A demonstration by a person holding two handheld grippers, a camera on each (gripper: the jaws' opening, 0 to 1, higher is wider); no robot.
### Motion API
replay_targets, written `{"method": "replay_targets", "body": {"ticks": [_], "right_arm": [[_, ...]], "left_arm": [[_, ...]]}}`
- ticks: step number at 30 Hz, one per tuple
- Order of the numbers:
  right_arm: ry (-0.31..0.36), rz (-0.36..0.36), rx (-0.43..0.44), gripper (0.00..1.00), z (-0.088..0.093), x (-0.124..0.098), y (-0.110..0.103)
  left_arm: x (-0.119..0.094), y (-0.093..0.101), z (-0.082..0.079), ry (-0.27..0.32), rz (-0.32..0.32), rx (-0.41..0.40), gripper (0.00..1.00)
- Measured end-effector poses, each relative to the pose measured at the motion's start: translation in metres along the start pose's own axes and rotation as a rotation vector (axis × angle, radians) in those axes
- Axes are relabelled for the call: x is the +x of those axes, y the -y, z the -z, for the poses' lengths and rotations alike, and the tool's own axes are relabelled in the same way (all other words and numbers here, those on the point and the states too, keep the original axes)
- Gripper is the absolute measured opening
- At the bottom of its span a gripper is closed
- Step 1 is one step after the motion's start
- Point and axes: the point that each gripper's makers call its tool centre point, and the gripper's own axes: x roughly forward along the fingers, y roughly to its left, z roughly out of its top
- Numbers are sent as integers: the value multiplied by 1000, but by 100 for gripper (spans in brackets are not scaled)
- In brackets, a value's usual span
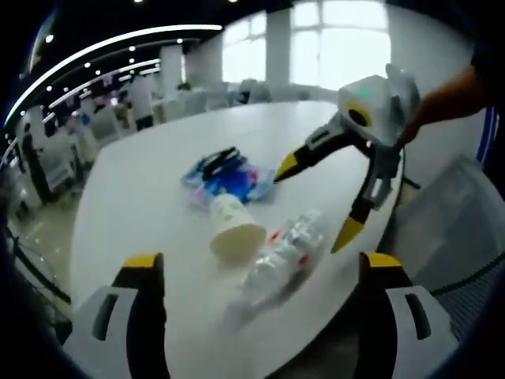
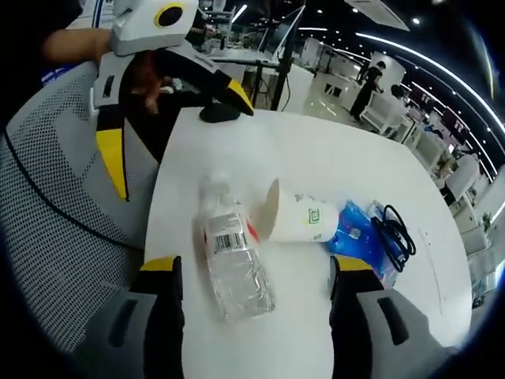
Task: Arrange the tabletop items into an orderly group along one side of the table until the central work area is clear of visible clutter.
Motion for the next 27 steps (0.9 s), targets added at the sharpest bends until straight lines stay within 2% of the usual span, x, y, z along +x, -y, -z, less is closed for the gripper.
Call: {"method": "replay_targets", "body": {"ticks": [8,15,27], "right_arm": [[-16,-40,-9,67,-4,13,-11],[-31,-73,-11,56,-6,23,-21],[-48,-93,8,49,-9,41,-26]], "left_arm": [[-1,1,-2,19,7,-10,100],[-1,5,-2,21,18,4,99],[1,11,3,1,44,17,99]]}}
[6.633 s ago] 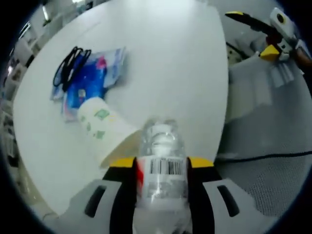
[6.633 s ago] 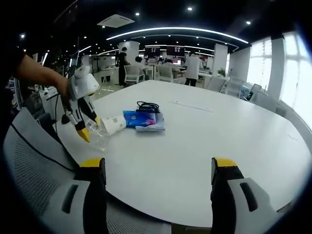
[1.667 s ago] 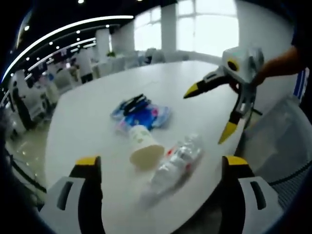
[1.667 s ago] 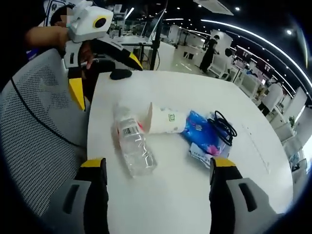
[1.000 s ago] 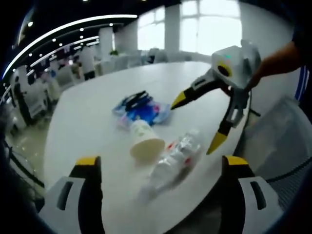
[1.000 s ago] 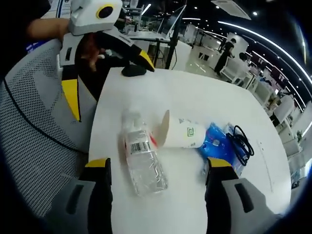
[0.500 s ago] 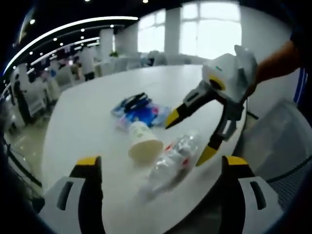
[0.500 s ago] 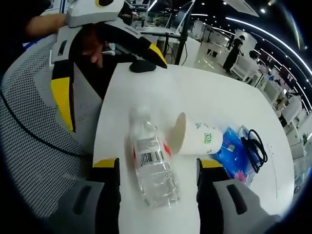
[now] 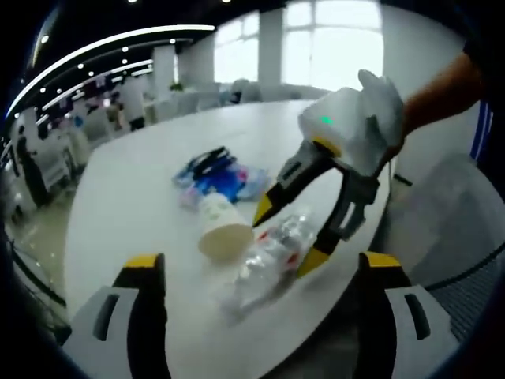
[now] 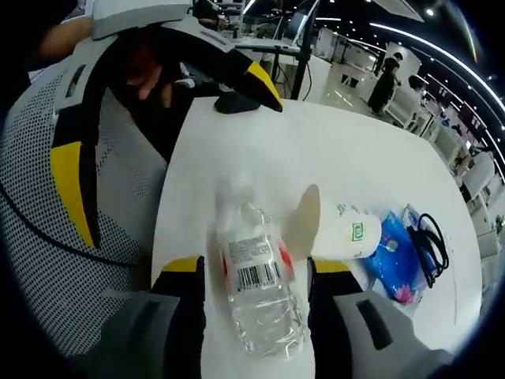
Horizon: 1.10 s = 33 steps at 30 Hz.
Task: Arrange the tabletop items into an orderly group along one side of the table until the central work area is clear of visible clutter.
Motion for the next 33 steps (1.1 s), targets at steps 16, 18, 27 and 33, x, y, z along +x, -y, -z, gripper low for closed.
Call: {"method": "replay_targets", "body": {"ticks": [16,18,27,33], "right_arm": [[-64,-28,-44,42,0,23,0],[-76,-38,-27,42,1,25,0],[-94,-45,-44,39,3,26,-1],[-81,-28,48,36,4,21,1]], "left_arm": [[-1,-2,-1,14,-1,-32,97],[-1,-3,0,13,-2,-41,97],[-2,-4,1,11,-4,-51,96],[-1,-3,2,5,-2,-45,95]]}}
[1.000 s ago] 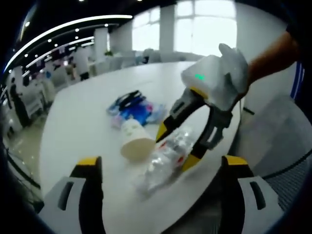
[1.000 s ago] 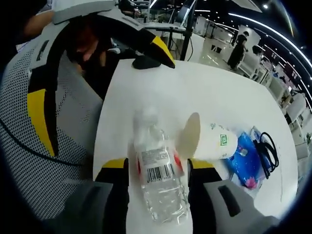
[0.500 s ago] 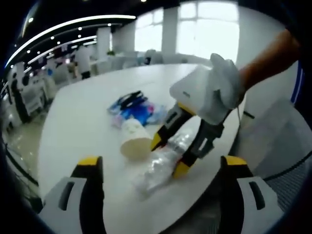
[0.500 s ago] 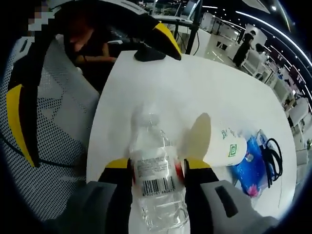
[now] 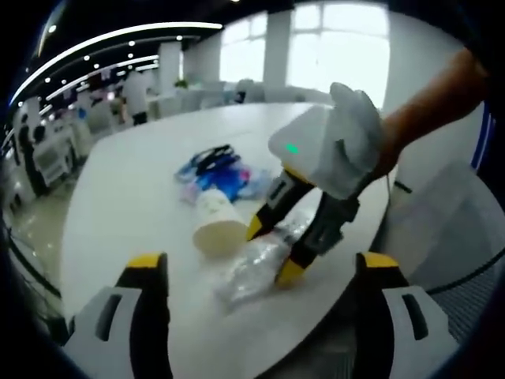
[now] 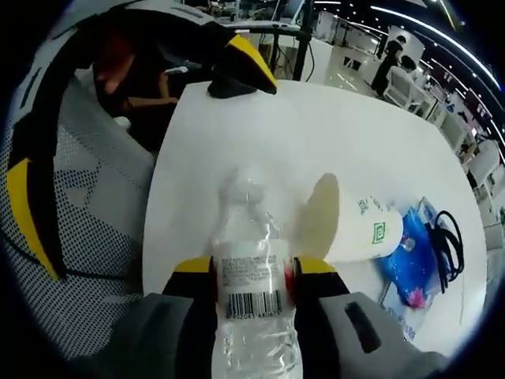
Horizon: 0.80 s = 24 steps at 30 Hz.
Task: Arrange the tabletop items into an orderly group along one side of the table until the central work area is clear of visible clutter.
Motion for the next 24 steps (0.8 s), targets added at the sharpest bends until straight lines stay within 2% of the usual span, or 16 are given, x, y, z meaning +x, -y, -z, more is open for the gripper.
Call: {"method": "replay_targets", "body": {"ticks": [5,8,19,24], "right_arm": [[13,-2,5,34,1,-3,-4],[29,2,26,33,-1,-5,-6],[101,34,65,31,-11,-19,-2],[145,53,87,31,-19,-28,0]], "left_arm": [[1,0,0,-1,1,-1,94],[2,0,6,-28,0,-15,94],[2,-7,12,-49,-18,-91,89],[3,-12,12,-52,-30,-147,83]]}}
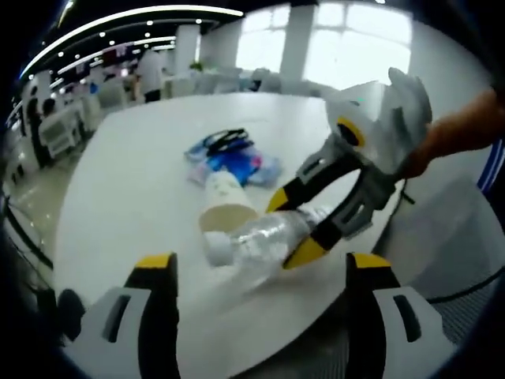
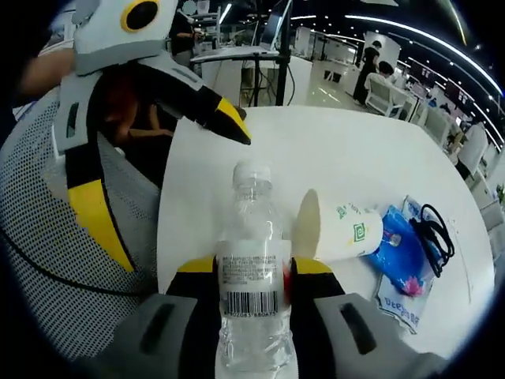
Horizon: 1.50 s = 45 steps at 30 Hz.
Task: Arrange the tabletop items into an orderly group along one side of the table until the central work area is clear of visible clutter.
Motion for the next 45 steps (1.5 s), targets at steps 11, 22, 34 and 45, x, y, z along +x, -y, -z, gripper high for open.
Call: {"method": "replay_targets", "body": {"ticks": [11,22,34,45], "right_arm": [[47,23,26,32,-5,-10,-2],[143,51,50,32,-25,-20,0],[190,48,28,32,-39,-22,-8],[221,59,19,32,-46,-23,-11]], "left_arm": [[0,-4,-6,34,14,-168,79],[2,0,-17,47,55,-277,70],[11,0,-28,4,62,-304,58],[19,8,-27,2,99,-373,50]]}}
